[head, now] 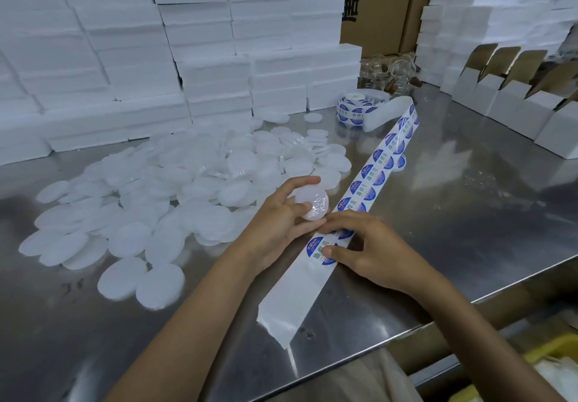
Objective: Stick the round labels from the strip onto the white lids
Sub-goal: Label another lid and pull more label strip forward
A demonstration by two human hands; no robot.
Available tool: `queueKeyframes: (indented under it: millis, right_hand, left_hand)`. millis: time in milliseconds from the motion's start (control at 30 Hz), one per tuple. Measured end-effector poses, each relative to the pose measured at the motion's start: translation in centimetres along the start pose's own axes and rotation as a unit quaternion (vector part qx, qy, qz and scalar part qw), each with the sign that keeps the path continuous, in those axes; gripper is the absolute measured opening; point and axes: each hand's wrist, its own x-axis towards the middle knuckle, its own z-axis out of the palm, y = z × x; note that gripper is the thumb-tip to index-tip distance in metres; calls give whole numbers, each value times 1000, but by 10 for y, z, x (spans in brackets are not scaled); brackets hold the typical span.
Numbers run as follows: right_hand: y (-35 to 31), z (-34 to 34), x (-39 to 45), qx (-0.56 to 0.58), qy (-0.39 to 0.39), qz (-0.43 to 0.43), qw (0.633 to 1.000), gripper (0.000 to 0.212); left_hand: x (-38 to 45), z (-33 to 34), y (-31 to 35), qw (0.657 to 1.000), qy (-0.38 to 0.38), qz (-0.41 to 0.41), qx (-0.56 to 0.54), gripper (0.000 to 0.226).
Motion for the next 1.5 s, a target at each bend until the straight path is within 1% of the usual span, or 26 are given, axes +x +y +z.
queueKeyframes:
  millis: [233,333,500,567,633,733,833,900,1000,1067,1133,1200,1300,1400,1500]
  right_hand:
    - [-4,5,0,-1,44,25,999,20]
    - [-8,7,-4,14,67,32,997,22]
    - [-16,6,-10,-4,78,16,997,16]
    - [-19,4,-12,-27,95,-7,995,16]
    - [-24,3,-15,-27,116,-26,993,15]
    - [-32,1,-21,40,122,-33,991,17]
    - [-40,-7,-24,154,125,-35,980,17]
    - [-44,-13,-22,243,137,-24,960,16]
    - [-45,-23,-15,353,164,13,921,14]
    - [-44,-28,-7,394,182,44,900,16]
    - [-44,-30,6,406,194,75,890,19]
    - [-45,-30,21,406,190,96,889,22]
    - [-51,-25,44,397,164,100,897,26]
    - [-59,-12,62,375,144,89,911,25]
    - [-59,2,69,365,153,86,914,26]
  left_hand:
    - [0,0,0,1000,4,6,-4,43]
    - [0,1,0,1000,3,5,-1,44]
    - [-1,5,1,1000,-11,-12,-2,42]
    - [-2,6,1,1000,-15,-11,2,42]
    - [-2,7,1,1000,-16,-9,12,42]
    - [-1,7,0,1000,-15,-6,19,42]
    - [1,5,-2,1000,-14,-1,22,43]
    - [3,5,-5,1000,-22,-11,2,44]
    - [6,4,-6,998,-33,-16,-46,41]
    - [9,2,-5,995,-23,-7,-96,39]
    - [11,-2,-2,988,-7,8,-155,40]
    - [11,-7,1,977,-1,10,-213,38]
    - [9,-10,7,963,1,4,-268,36]
    - [8,-11,12,958,4,0,-287,46]
    - [8,-12,14,959,18,9,-282,52]
